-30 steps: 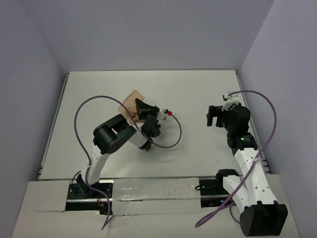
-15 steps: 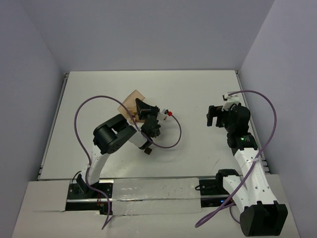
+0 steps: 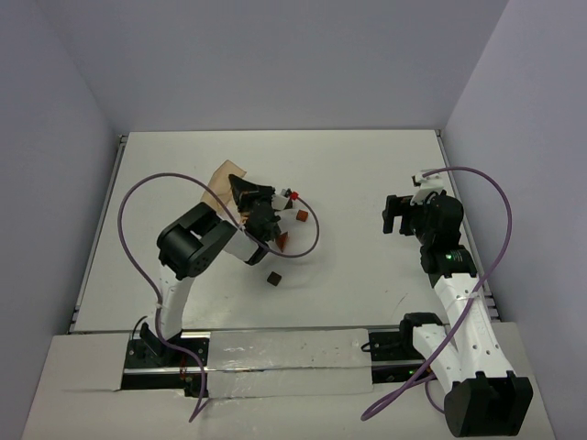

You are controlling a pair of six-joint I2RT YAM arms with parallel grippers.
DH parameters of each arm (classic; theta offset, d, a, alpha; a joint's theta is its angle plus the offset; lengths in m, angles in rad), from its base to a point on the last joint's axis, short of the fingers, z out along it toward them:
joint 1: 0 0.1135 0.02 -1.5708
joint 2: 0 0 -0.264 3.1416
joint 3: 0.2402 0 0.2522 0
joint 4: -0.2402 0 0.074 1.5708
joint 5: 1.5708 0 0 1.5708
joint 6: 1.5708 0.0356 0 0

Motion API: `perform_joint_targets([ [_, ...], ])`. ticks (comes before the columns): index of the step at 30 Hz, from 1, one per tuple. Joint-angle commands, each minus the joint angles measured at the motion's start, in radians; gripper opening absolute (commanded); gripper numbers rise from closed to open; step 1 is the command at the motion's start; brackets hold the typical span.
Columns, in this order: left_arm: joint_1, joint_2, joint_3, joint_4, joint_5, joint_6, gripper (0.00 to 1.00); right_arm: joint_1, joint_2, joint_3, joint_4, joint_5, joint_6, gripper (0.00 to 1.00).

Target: Build the wood block tower

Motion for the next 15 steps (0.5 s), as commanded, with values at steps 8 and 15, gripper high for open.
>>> perform_joint_targets([
  [8,0.156,-0.152,0.169,0.306,0.003,0.027,0.0,-0.004,-0.002,0.053,0.015,-0.001,0.002,1.0],
  [15,0.238,-0.304,0.348,-0.407,-0.078,-0.508,0.0,-0.006,0.003,0.052,0.015,-0.004,0.002,1.0],
])
